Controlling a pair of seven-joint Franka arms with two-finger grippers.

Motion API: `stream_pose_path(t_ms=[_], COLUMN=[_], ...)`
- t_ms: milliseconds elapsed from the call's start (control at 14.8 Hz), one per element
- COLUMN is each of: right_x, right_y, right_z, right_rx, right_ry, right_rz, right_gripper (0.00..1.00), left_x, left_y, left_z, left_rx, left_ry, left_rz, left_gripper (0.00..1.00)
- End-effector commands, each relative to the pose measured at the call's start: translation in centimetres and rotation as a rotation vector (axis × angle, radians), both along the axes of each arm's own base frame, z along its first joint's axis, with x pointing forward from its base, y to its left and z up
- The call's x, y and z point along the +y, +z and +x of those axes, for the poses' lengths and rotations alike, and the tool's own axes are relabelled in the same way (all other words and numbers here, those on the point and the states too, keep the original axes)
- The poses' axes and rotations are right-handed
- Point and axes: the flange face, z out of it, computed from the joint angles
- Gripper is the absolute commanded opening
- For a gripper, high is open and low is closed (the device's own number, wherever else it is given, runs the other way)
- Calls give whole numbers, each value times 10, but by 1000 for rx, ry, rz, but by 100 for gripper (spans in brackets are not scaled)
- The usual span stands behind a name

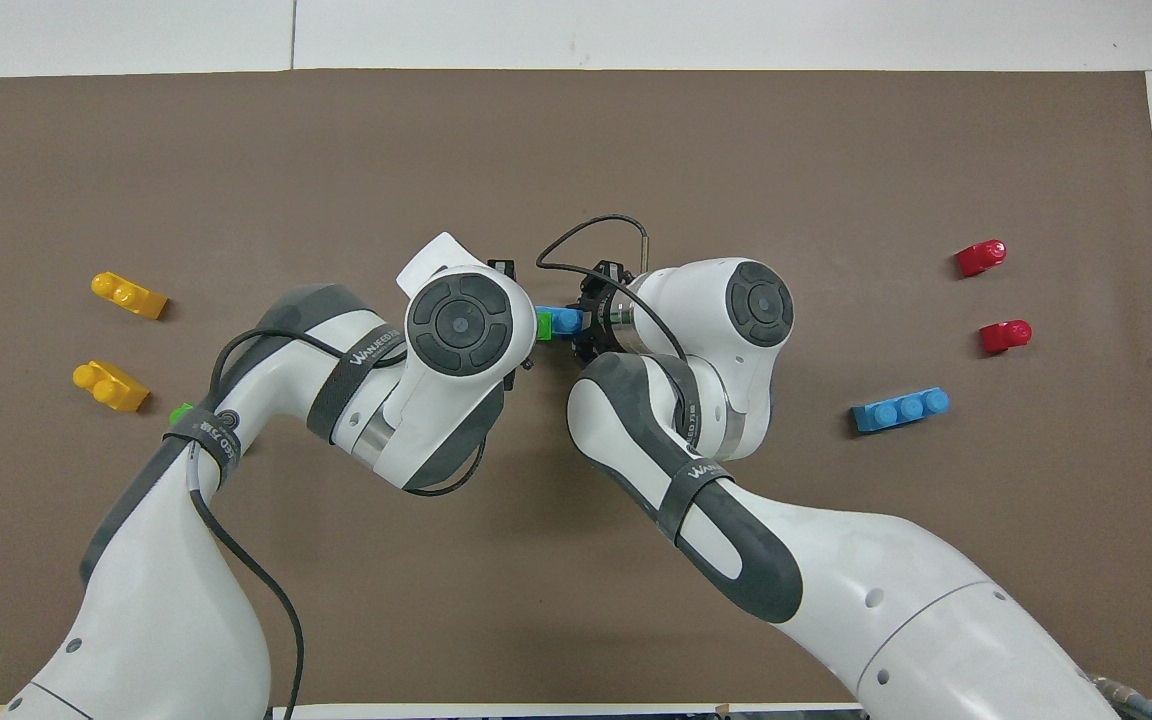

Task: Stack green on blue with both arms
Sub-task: 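Press the green brick onto the blue brick held by the right gripper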

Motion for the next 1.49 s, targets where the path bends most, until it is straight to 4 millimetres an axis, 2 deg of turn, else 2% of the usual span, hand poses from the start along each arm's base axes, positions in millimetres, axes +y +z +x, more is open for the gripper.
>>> stream_pose_path(t_ms=[0, 135, 203, 677, 745, 948, 1016, 1151, 1355, 1422], right_x=[-4, -4, -4, -8, -8, -8, -8, -8, -8, -9], right_y=[-7, -7, -6, -12, -12, -12, -12, -12, -12, -12], right_z=[-4, -4, -4, -8, -8, -8, -8, -8, -7, -7], right_rx=[-11, -11, -11, -22, -24, -24, -24, -25, -25, -24], right_ry=[7, 7, 7, -1, -1, -1, -1, 0, -2, -3], right_rz=[1, 1, 1, -10, -10, -10, -10, -10, -10, -10], right_gripper=[0, 0, 0, 0, 0, 0, 0, 0, 0, 0], left_x=[-11, -6, -5, -1, -1, 2, 7, 34, 51, 63], left_y=[-35, -34, -40, -47, -45, -34, -16, 23, 57, 67], left_z=[-1, 5, 6, 9, 10, 8, 8, 12, 8, 10], left_rx=[6, -22, -17, -22, -19, -5, -10, -12, 9, 14], left_ry=[-9, -12, -10, -16, -14, -37, -50, -62, -86, -73], left_rz=[9, 3, 7, 6, 10, 37, 48, 71, 96, 95], left_gripper=[0, 0, 0, 0, 99, 100, 100, 100, 100, 100])
